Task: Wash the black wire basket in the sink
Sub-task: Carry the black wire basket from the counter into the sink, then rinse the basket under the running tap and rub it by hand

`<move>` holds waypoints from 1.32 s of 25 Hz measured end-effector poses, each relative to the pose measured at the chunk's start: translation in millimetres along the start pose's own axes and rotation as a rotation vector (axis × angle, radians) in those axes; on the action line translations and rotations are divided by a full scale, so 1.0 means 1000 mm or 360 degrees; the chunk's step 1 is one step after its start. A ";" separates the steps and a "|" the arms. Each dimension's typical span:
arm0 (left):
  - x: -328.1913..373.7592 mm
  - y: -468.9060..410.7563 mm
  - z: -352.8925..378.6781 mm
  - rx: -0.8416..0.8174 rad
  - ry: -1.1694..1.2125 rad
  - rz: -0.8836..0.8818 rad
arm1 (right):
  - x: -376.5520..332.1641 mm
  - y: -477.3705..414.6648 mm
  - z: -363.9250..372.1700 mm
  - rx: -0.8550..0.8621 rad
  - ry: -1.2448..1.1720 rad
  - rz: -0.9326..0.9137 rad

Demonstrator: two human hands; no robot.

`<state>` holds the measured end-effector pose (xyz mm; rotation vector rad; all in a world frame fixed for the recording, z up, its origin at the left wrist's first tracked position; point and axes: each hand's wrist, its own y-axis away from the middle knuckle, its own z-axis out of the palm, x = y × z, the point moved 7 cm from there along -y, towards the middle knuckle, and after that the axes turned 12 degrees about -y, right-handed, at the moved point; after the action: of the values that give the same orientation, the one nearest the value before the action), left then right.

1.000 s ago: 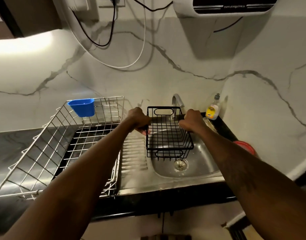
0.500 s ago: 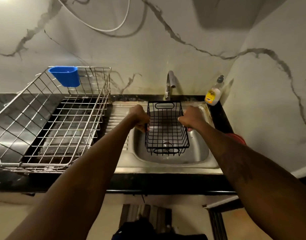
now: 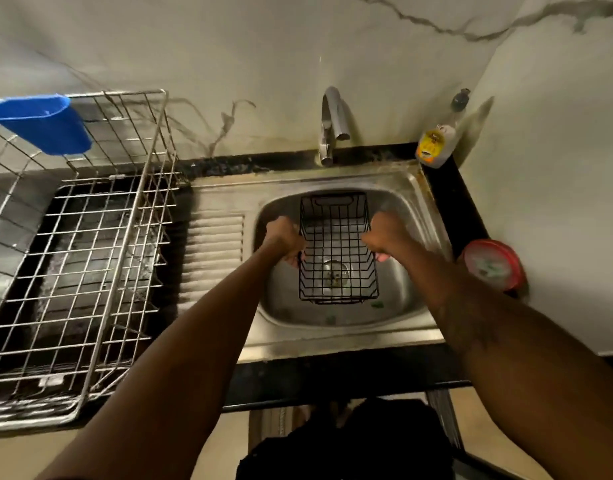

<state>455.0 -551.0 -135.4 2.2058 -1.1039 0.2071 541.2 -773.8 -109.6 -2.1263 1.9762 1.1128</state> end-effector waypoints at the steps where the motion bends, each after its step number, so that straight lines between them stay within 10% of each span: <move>1: -0.004 -0.008 0.012 -0.0020 -0.0014 0.0009 | 0.005 -0.005 0.007 -0.0004 0.0045 0.0005; 21: -0.040 -0.052 0.101 -0.0360 0.0244 -0.0209 | 0.062 -0.060 0.077 -0.0064 0.0202 0.0015; 33: -0.004 -0.046 0.037 0.0130 0.0022 0.0000 | 0.012 -0.045 0.034 0.0199 -0.0089 -0.0242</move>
<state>482.3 -551.3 -187.7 2.2724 -1.1060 0.2716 564.4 -759.3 -161.0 -2.1165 1.7759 0.9859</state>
